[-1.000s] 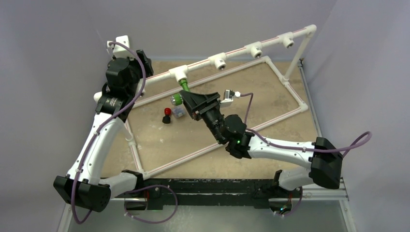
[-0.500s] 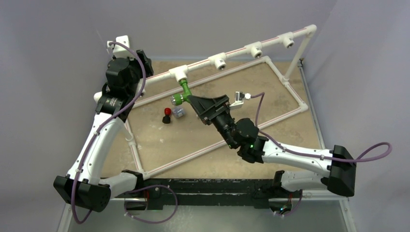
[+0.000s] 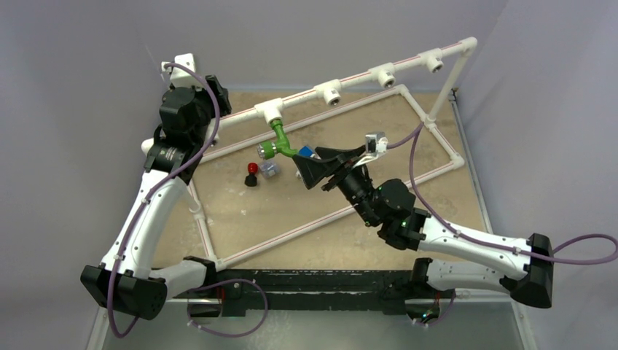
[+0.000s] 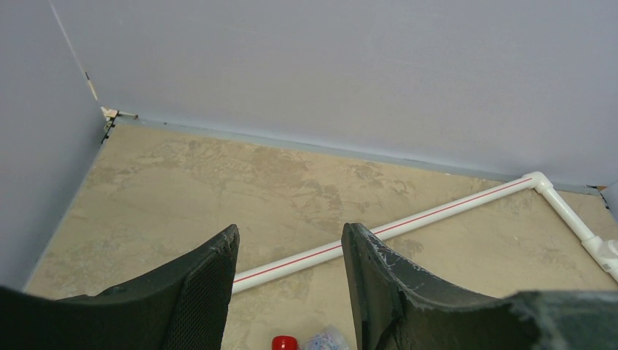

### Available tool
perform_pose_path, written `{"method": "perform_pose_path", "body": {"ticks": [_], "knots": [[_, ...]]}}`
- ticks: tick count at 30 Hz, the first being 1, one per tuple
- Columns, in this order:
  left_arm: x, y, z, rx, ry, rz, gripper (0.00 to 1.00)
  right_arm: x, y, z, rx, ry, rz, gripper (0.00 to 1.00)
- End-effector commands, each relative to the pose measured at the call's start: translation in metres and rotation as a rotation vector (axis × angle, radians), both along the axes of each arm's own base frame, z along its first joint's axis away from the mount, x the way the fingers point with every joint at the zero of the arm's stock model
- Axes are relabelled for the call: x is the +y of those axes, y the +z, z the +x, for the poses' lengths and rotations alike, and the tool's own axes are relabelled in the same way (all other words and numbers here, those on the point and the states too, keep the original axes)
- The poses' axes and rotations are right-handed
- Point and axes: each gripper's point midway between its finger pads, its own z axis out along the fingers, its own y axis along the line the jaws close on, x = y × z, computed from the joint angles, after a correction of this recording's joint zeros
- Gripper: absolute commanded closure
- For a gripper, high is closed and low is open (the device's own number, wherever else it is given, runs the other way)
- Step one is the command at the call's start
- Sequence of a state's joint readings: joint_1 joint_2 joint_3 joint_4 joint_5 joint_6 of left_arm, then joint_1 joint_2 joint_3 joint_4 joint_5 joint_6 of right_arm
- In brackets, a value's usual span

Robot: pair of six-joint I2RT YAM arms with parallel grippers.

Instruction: Install the water faucets

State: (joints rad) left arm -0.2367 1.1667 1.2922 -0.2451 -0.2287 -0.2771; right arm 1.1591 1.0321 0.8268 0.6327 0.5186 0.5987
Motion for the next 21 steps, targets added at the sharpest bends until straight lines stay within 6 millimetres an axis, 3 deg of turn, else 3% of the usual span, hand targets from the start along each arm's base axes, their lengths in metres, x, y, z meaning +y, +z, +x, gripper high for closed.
{"method": "perform_pose_path", "body": {"ticks": [1,5,8,16,21], "knots": [[-0.013,-0.061,-0.022,0.228,-0.078,0.053,0.47,-0.009,0.022,0.001,-0.292,-0.053,-0.323,0.16],[-0.013,-0.061,-0.022,0.229,-0.078,0.052,0.47,-0.008,0.027,0.007,-0.505,-0.086,-0.627,0.15],[-0.013,-0.061,-0.022,0.229,-0.078,0.051,0.47,-0.006,0.032,0.009,-0.620,-0.087,-0.760,0.15],[-0.014,-0.063,-0.024,0.229,-0.083,0.051,0.47,0.002,0.048,-0.008,-1.004,-0.065,-0.969,0.13],[-0.014,-0.064,-0.024,0.229,-0.085,0.051,0.46,0.015,0.048,-0.017,-1.174,-0.079,-1.108,0.12]]}}
